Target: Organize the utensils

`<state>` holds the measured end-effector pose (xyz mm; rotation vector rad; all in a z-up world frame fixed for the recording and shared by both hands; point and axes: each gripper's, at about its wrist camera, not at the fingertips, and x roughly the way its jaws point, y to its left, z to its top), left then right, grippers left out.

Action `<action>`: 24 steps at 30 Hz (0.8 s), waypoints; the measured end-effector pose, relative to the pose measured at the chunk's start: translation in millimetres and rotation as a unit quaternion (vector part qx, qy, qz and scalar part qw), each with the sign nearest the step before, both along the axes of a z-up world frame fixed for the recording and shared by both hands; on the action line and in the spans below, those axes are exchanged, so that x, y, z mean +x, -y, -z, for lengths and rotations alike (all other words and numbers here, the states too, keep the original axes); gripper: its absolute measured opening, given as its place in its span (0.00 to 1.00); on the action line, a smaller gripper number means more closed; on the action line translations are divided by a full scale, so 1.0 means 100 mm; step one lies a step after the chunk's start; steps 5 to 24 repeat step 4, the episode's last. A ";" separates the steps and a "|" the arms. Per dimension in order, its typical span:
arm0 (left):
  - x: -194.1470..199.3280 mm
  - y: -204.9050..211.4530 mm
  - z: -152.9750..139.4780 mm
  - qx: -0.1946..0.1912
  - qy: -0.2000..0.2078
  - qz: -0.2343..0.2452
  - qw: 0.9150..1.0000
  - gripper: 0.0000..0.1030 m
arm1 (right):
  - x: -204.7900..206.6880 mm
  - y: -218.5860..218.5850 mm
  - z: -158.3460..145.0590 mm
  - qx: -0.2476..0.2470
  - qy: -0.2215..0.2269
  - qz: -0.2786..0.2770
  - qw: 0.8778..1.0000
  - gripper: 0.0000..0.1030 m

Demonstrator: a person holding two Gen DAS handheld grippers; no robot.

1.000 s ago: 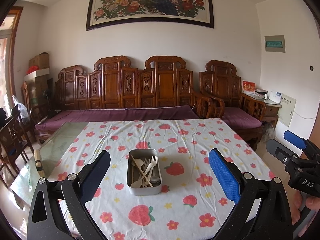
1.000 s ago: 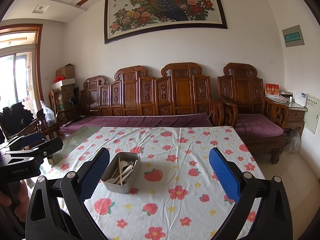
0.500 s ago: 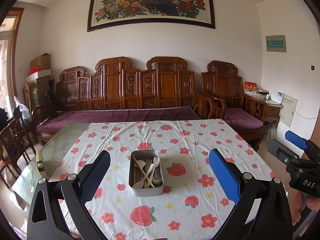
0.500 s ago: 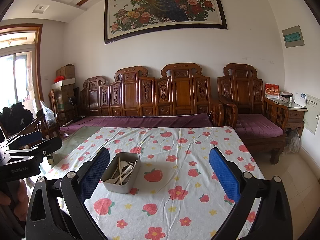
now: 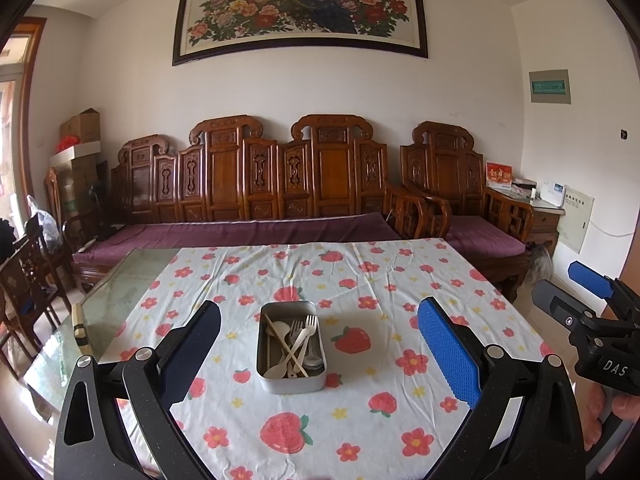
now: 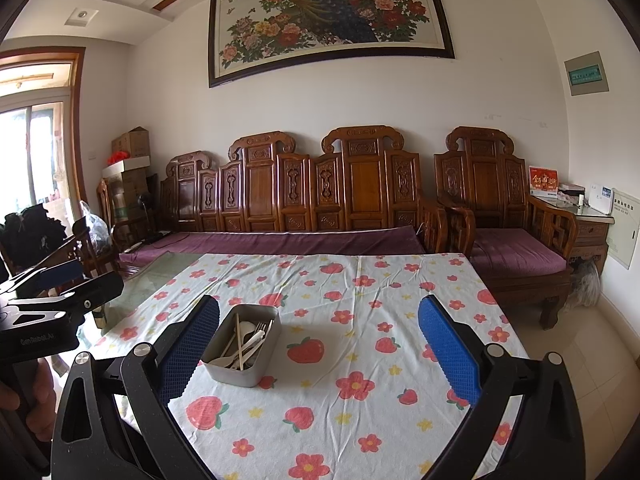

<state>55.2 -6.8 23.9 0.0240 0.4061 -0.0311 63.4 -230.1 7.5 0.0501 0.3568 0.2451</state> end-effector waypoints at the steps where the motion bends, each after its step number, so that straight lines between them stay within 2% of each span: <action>1: -0.01 -0.01 0.01 0.001 0.001 -0.001 1.000 0.92 | 0.00 0.00 0.00 0.000 0.000 0.000 1.000 0.97; 24: -0.03 -0.02 0.02 0.001 0.002 -0.002 1.000 0.92 | 0.00 -0.02 -0.01 0.000 0.001 -0.001 1.000 0.97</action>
